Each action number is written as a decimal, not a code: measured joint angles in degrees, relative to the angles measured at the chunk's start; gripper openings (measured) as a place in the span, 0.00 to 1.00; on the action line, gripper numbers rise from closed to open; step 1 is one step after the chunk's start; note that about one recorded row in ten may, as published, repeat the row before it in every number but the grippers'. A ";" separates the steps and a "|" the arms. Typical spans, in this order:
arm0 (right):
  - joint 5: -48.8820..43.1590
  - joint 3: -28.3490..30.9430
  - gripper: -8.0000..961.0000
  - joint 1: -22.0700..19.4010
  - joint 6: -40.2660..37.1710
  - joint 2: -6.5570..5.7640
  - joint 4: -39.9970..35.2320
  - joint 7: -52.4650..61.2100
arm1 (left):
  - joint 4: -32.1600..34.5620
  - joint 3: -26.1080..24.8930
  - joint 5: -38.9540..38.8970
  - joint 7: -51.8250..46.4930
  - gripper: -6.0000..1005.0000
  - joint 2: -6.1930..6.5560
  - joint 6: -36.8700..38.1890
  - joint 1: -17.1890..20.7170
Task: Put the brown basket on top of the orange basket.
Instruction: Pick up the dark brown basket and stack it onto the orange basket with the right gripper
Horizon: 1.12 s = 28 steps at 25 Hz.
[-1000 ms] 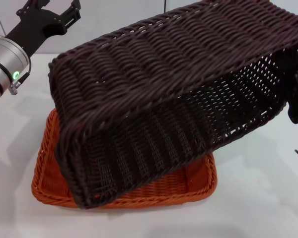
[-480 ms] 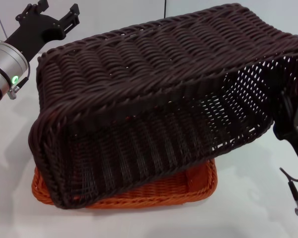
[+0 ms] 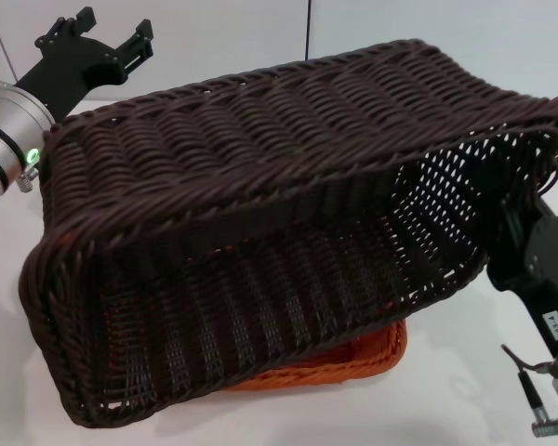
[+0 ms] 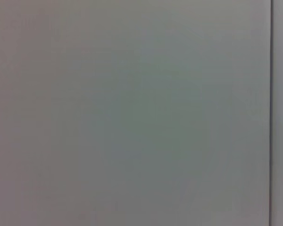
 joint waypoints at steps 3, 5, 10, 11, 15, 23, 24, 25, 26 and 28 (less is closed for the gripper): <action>-0.02 0.43 0.15 -0.40 0.99 -0.01 1.13 -0.10 | -0.24 0.12 0.01 0.75 0.84 -0.03 -0.10 -0.04; -0.04 0.78 0.15 -0.72 1.56 -0.02 1.93 -0.07 | -0.43 0.34 0.02 0.90 0.84 -0.05 -0.13 -0.15; -0.58 0.92 0.15 -0.74 3.93 -0.01 3.39 0.65 | -0.50 0.42 0.03 1.78 0.84 -0.17 0.06 -0.09; -0.63 0.93 0.15 -0.66 4.50 -0.01 3.65 0.89 | -0.51 0.43 0.02 2.12 0.84 -0.20 0.03 -0.08; -0.66 0.94 0.15 -0.78 6.23 -0.02 4.47 2.44 | -1.10 0.43 0.03 2.58 0.84 -0.22 -0.34 -0.30; -0.66 1.21 0.16 -2.63 6.70 -0.16 5.48 5.25 | -1.37 0.32 0.03 4.07 0.84 -0.25 -0.59 -0.64; -0.66 1.28 0.16 -2.83 6.75 -0.16 5.61 5.26 | -1.37 0.41 0.03 4.09 0.84 -0.25 -0.64 -0.80; -0.66 1.32 0.16 -3.00 6.80 -0.16 5.74 5.27 | -1.37 0.43 0.03 4.09 0.84 -0.25 -0.64 -0.86; -0.66 1.35 0.16 -3.23 6.83 -0.16 5.90 5.27 | -1.37 0.43 0.03 4.09 0.84 -0.25 -0.64 -0.92; -0.66 1.39 0.16 -3.62 6.84 -0.11 6.26 5.28 | -1.37 0.43 0.03 4.10 0.84 -0.25 -0.64 -0.97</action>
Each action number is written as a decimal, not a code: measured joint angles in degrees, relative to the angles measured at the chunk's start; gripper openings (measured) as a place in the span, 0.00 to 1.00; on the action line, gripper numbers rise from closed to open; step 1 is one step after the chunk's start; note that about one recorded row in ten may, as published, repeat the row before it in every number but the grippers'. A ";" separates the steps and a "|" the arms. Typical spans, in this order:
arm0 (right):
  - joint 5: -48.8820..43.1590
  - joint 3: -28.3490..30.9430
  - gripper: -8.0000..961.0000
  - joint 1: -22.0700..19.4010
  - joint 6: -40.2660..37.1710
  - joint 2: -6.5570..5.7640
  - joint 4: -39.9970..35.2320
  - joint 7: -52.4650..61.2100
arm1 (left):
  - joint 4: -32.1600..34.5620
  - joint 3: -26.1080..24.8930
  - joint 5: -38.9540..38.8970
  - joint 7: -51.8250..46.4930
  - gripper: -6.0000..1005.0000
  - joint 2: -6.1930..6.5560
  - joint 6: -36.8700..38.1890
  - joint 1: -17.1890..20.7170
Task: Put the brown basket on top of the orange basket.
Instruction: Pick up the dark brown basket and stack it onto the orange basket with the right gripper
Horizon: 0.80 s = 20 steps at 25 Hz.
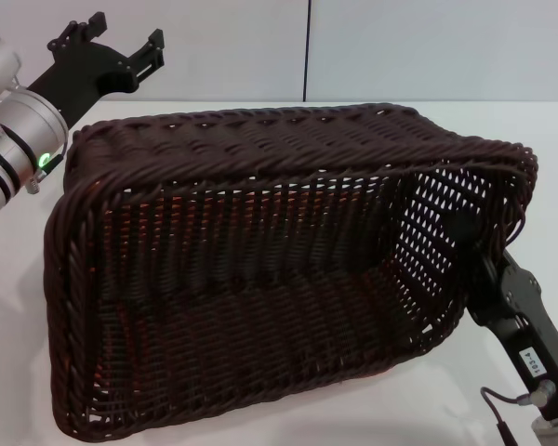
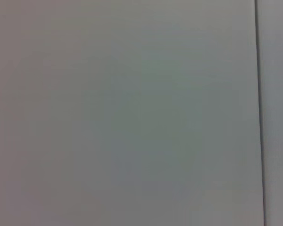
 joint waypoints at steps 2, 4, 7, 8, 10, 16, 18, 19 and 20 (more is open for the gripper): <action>0.00 0.04 0.16 -0.32 -0.11 0.03 0.40 0.00 | -0.02 0.14 0.00 0.02 0.84 0.01 -0.02 -0.19; 0.00 0.03 0.16 -0.61 -0.93 -0.10 1.26 0.09 | -0.05 0.24 0.00 0.13 0.84 0.01 -0.04 -0.30; -0.51 -0.48 0.16 -0.89 -3.02 -0.46 2.37 1.31 | -0.07 0.26 0.00 0.32 0.84 0.02 -0.06 -0.32; -0.86 -0.52 0.16 -1.16 -3.53 -0.51 2.40 1.84 | -0.10 0.44 0.00 0.53 0.84 0.02 -0.12 -0.35; -1.26 -0.40 0.16 -1.98 -3.73 -0.57 2.18 2.57 | -0.22 0.66 0.00 0.53 0.84 0.02 -0.16 -0.41; -1.22 -0.09 0.17 -2.24 -1.37 -0.53 1.74 3.43 | -0.26 1.10 0.00 0.30 0.84 0.02 -0.18 -0.61; -1.15 -0.04 0.17 -2.09 -0.68 -0.53 1.59 3.79 | -0.26 1.13 0.00 0.30 0.84 0.01 -0.18 -0.68; -1.13 0.03 0.17 -1.99 0.02 -0.52 1.32 4.41 | -0.26 1.14 0.00 0.30 0.84 0.00 -0.18 -0.76; -1.13 0.14 0.17 -1.89 0.76 -0.51 0.92 5.32 | -0.26 1.14 0.00 0.30 0.84 0.00 -0.18 -0.76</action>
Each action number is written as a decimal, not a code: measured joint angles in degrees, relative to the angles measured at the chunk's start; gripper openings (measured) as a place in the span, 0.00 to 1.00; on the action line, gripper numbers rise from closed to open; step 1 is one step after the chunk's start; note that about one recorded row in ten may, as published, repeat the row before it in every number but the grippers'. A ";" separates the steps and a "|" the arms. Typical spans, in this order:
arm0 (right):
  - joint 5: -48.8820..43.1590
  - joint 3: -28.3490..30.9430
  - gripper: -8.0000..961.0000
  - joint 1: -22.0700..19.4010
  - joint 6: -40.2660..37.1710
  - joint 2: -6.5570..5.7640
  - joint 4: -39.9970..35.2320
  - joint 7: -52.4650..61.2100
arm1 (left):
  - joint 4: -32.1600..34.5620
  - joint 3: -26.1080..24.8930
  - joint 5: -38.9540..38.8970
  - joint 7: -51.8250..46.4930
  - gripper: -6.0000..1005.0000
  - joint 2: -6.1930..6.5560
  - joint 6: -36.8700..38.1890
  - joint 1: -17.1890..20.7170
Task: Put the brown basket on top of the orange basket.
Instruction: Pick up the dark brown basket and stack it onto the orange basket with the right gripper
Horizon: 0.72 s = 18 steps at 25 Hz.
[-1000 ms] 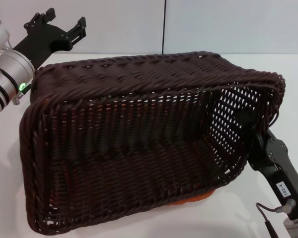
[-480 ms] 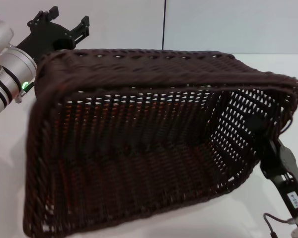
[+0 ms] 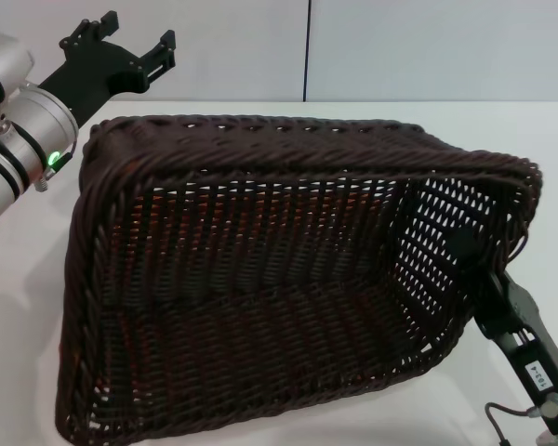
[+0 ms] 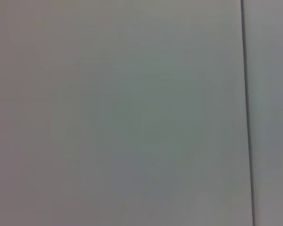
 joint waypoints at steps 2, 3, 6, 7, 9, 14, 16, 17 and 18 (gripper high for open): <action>-0.11 0.23 0.17 0.14 1.59 0.04 -1.28 2.77 | -0.22 0.06 0.00 0.03 0.84 -0.04 0.00 -0.35; -0.21 0.32 0.17 0.19 2.10 0.06 -1.79 3.76 | -0.22 0.06 0.00 0.03 0.84 -0.04 0.00 -0.35; -0.28 0.17 0.17 0.33 2.55 0.09 -2.08 4.75 | -0.32 0.09 0.00 0.07 0.84 -0.04 0.00 -0.47; -0.28 0.10 0.17 0.35 2.55 0.08 -2.05 4.78 | -0.35 0.09 0.00 0.17 0.84 -0.06 -0.01 -0.61; -0.28 -0.06 0.17 0.41 2.53 0.01 -2.03 4.84 | -0.35 0.09 0.00 0.18 0.84 -0.07 -0.18 -0.75; -0.67 -0.23 0.17 0.69 2.61 -0.04 -2.65 5.54 | -0.35 0.31 0.00 0.21 0.84 -0.14 -0.73 -1.39; -0.76 -0.20 0.18 0.61 2.62 -0.06 -3.02 5.56 | -0.35 0.33 0.00 0.21 0.84 -0.14 -0.79 -1.53; -0.77 -0.20 0.18 0.61 2.61 -0.07 -3.16 5.57 | -0.35 0.38 0.00 0.23 0.84 -0.16 -1.07 -1.78; -0.78 -0.20 0.18 0.61 2.60 -0.10 -3.27 5.59 | -0.35 0.41 0.00 0.24 0.84 -0.16 -1.22 -1.85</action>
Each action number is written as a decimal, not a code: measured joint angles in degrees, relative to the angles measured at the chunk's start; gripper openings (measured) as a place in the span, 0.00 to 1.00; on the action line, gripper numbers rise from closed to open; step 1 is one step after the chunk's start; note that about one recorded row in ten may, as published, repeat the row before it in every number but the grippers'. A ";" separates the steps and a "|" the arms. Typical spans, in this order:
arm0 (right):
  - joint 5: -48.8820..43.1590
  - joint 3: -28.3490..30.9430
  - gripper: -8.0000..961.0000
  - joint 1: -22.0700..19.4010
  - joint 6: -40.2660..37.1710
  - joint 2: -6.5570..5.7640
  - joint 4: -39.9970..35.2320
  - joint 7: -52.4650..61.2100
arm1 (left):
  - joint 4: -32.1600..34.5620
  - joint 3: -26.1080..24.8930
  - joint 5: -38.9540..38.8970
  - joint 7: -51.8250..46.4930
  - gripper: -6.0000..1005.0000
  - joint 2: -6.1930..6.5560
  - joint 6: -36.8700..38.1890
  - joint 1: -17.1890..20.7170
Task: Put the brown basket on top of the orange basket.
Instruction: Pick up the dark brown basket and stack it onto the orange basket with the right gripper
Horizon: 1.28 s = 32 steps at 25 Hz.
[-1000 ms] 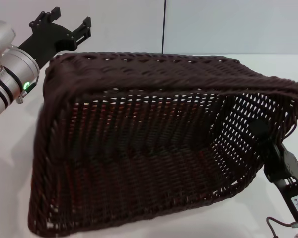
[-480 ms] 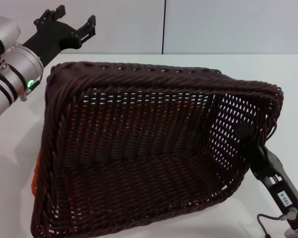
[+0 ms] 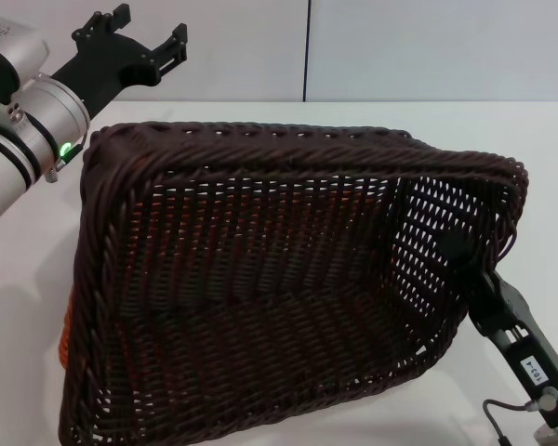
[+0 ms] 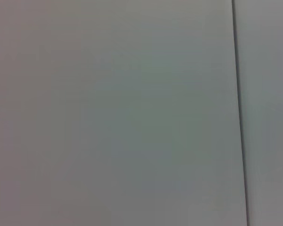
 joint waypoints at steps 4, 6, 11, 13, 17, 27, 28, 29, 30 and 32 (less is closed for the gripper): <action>-0.08 -0.03 0.18 0.02 -0.24 -0.06 -0.83 0.95 | 0.00 0.02 0.00 0.01 0.84 0.00 -0.08 -0.11; -0.10 -0.04 0.18 0.01 -0.55 -0.07 -1.37 1.49 | -0.07 0.03 0.00 0.09 0.84 0.00 -0.28 -0.28; -0.24 0.03 0.28 0.15 -1.11 -0.08 -2.13 1.60 | -0.08 -0.02 0.00 0.10 0.84 0.00 -0.78 -0.53; -0.31 0.06 0.35 0.20 -1.22 -0.08 -2.60 2.03 | -0.08 0.02 0.00 0.10 0.84 0.00 -1.02 -0.58; -1.02 0.09 0.56 0.26 -1.59 -0.08 -4.26 3.63 | -0.09 0.03 0.00 0.11 0.84 -0.01 -1.38 -0.66; -4.12 0.60 0.65 0.98 -4.52 -0.08 -8.16 4.55 | -0.54 -0.06 -0.08 0.11 0.84 -0.16 -1.42 -0.89; -4.16 0.51 0.66 1.17 -4.96 -0.08 -8.57 4.88 | -0.63 -0.12 -0.08 0.11 0.84 -0.16 -1.42 -0.97; -4.23 0.36 0.66 1.38 -5.43 -0.08 -9.20 5.41 | -0.72 -0.21 -0.09 0.11 0.84 -0.17 -1.42 -1.05; -4.43 0.24 0.66 1.55 -5.87 -0.08 -9.81 6.16 | -0.75 -0.27 -0.09 0.10 0.84 -0.17 -1.42 -1.09; -5.14 0.28 0.66 1.73 -6.45 -0.08 -11.15 7.41 | -0.78 -0.35 -0.25 0.16 0.84 -0.18 -1.43 -1.22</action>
